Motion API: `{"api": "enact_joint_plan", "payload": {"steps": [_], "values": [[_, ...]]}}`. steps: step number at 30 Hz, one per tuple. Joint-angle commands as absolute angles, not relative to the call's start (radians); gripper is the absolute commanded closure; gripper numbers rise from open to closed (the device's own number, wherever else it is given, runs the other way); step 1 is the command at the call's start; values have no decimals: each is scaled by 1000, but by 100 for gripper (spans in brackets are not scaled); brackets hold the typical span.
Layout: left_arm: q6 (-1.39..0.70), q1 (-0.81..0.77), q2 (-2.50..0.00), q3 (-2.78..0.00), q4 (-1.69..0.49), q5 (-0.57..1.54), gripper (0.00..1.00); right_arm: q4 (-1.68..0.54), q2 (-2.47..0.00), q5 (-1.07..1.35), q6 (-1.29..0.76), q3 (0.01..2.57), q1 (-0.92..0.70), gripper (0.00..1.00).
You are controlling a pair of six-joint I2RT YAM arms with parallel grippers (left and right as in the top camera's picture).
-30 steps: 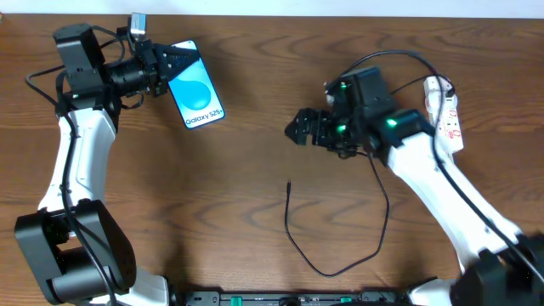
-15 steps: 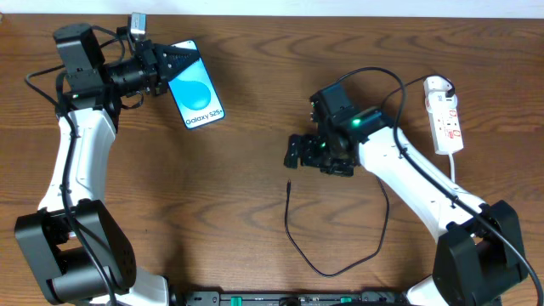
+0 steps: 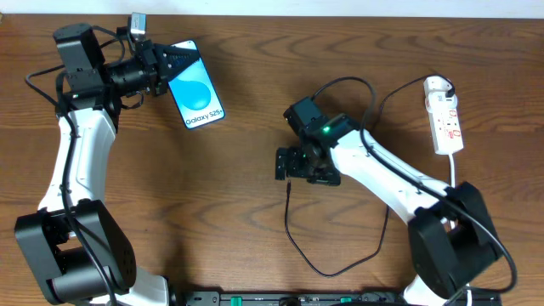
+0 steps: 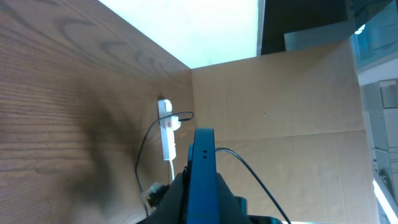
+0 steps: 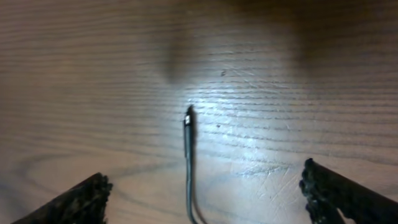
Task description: Plug charger to phone and switch on socket
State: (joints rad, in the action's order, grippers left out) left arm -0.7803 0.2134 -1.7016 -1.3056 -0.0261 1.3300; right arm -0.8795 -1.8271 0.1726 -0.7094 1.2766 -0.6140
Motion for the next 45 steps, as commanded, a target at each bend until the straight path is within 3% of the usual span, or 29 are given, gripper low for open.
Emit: {"api": "enact_joint_plan", "payload": {"steps": [1,28,45], "values": [[-767,216,-1672,-1328,-22,1361,93,-883,-1853,148,-745,1293,-624,8],[-759,216,-1672,-1328,-22,1361,92,-852,-1869,52,-860,1261,-714,9],[-759,216,-1672,-1328,-22,1361,92,-756,-1874,51,-879,1184,-724,15]]}}
